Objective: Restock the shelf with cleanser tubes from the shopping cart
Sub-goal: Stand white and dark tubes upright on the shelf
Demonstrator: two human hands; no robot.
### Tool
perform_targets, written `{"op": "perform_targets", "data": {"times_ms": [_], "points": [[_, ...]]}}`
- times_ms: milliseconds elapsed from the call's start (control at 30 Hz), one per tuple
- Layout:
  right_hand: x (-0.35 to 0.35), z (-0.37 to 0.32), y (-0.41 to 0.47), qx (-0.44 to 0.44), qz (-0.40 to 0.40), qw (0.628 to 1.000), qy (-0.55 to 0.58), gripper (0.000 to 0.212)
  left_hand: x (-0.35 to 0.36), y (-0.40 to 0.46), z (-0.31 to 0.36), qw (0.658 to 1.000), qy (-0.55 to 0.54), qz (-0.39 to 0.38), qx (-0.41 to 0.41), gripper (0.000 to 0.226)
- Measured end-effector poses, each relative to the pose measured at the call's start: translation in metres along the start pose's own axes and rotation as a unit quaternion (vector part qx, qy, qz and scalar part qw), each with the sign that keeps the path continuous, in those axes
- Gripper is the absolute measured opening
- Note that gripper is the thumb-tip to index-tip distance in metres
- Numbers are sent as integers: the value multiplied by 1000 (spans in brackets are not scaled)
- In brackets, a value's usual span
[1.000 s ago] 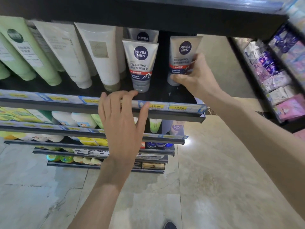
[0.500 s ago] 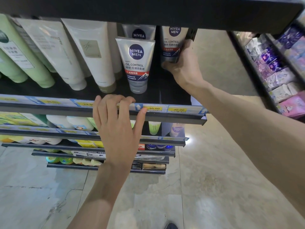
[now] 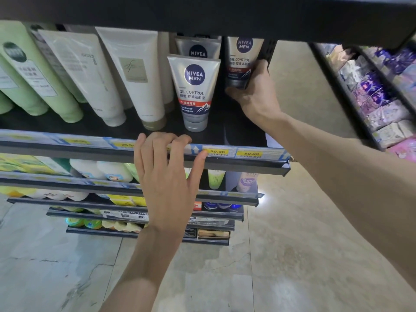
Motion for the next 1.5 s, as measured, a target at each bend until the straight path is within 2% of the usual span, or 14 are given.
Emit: {"op": "perform_targets", "data": {"times_ms": [267, 533, 633, 767, 1000, 1100, 1167, 1300, 1500], "points": [[-3, 10, -3, 3, 23, 999, -33, 62, 1, -1, -3, 1000, 0, -4, 2, 33], [-5, 9, -12, 18, -41, 999, -3, 65, -1, -1, -1, 1000, 6, -19, 10, 34], [-14, -2, -27, 20, -84, 996, 17, 75, -4, 2, 1, 998, 12, -57, 11, 38], [-37, -23, -66, 37, -167, 985, -7, 91, -11, 4, 8, 987, 35, -153, 19, 53], [-84, -72, -137, 43, -191, 976, -100, 98, -22, -5, 14, 939, 132, -311, 63, 71], [-117, -109, -172, -3, -205, 958, -201, 99, -55, -18, 43, 939, 109, -310, 102, 71], [-139, -126, -199, -15, -223, 937, -267, 99, -67, -34, 62, 929, 109, -337, 110, 71], [-188, -139, -247, 12, -233, 915, -330, 100, -87, -70, 114, 914, 80, -368, 152, 76], [-276, -137, -328, 89, -198, 908, -358, 99, -111, -125, 205, 881, 32, -403, 244, 74]]}}
Point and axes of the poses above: each hand's wrist, its own y-axis towards the middle knuckle, its own x-axis out of the palm, z = x × y, the point moved 9 cm from there along y, towards the middle knuckle, and after that the axes turned 14 degrees about -x, right-handed, at the moved point
